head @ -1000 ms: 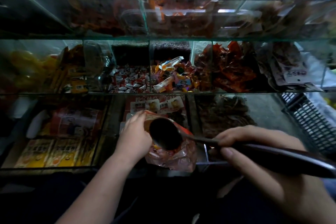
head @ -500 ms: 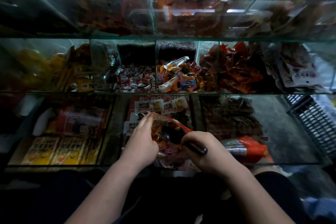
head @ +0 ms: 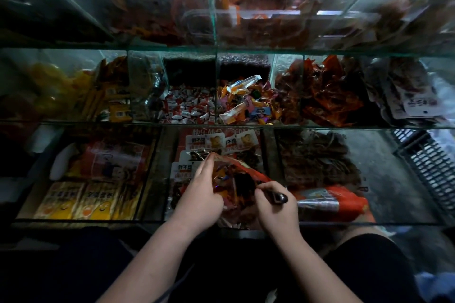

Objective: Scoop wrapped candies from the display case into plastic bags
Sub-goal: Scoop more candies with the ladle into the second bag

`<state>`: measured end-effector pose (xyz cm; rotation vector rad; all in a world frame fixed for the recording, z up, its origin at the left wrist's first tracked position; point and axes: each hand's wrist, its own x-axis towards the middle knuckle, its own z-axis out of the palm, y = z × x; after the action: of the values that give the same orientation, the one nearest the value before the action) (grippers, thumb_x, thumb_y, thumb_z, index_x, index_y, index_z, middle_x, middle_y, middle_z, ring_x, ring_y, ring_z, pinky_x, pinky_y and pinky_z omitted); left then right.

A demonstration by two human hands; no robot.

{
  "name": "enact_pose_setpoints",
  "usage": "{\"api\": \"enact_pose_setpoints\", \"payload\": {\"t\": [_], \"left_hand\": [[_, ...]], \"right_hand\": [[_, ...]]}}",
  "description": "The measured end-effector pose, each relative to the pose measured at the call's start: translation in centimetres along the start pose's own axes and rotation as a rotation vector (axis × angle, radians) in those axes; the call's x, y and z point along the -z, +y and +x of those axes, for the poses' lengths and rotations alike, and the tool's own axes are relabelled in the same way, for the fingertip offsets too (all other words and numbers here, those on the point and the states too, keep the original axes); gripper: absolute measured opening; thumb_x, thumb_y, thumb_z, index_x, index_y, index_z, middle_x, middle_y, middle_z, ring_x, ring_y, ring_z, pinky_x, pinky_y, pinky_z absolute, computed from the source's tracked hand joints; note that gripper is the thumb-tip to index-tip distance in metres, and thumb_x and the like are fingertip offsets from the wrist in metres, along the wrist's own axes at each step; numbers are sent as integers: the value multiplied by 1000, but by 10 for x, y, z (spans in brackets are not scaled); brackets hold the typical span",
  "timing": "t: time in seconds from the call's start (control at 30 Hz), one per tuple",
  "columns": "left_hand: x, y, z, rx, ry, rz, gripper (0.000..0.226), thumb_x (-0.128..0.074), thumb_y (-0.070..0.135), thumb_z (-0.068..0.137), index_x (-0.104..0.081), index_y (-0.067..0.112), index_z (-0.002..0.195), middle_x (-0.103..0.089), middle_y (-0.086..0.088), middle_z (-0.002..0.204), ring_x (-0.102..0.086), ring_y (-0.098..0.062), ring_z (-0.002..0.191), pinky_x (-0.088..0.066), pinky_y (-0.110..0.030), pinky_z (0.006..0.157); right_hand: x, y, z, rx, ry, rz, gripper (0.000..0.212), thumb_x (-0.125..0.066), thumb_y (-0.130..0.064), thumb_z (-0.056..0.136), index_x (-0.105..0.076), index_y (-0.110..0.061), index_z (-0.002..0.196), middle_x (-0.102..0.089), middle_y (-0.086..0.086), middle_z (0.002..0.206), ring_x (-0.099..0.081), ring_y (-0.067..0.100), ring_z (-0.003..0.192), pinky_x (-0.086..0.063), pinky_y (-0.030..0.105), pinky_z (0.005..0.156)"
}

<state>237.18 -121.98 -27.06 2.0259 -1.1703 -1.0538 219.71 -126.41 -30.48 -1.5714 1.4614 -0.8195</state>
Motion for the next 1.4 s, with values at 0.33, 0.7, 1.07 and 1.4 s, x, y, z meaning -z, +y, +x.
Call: {"api": "enact_pose_setpoints", "payload": {"t": [0.33, 0.7, 1.07, 1.4], "left_hand": [[6, -9, 1, 13, -56, -103, 100, -50, -1, 83, -3, 48, 157, -5, 25, 165, -38, -3, 134, -40, -19, 90], [2, 10, -26, -371, 441, 247, 61, -58, 3, 90, -47, 22, 148, -31, 8, 156, -24, -11, 147, -22, -24, 116], [-31, 25, -16, -133, 72, 499, 67, -43, 53, 101, -25, 21, 157, -26, 0, 160, -24, -23, 148, -29, -45, 120], [-33, 23, -1, -285, 220, 462, 63, -25, 61, 102, -28, 30, 157, -19, 5, 166, -14, -17, 153, -20, -42, 122]], "right_hand": [[4, 10, 8, -395, 102, 591, 18, -68, -27, 67, -76, -22, 83, -77, 16, 75, -79, 30, 77, -63, 55, 74], [38, 1, 5, -295, 66, 525, 29, -76, -46, 71, -76, -25, 91, -79, 13, 80, -79, 29, 81, -62, 48, 82], [100, -42, -11, -253, 105, 596, 13, -77, -8, 86, -73, -11, 74, -73, 29, 74, -77, 37, 68, -62, 47, 60], [125, -75, -28, -158, 10, 776, 17, -74, 3, 81, -64, -8, 76, -72, 17, 68, -76, 44, 72, -61, 34, 58]]}}
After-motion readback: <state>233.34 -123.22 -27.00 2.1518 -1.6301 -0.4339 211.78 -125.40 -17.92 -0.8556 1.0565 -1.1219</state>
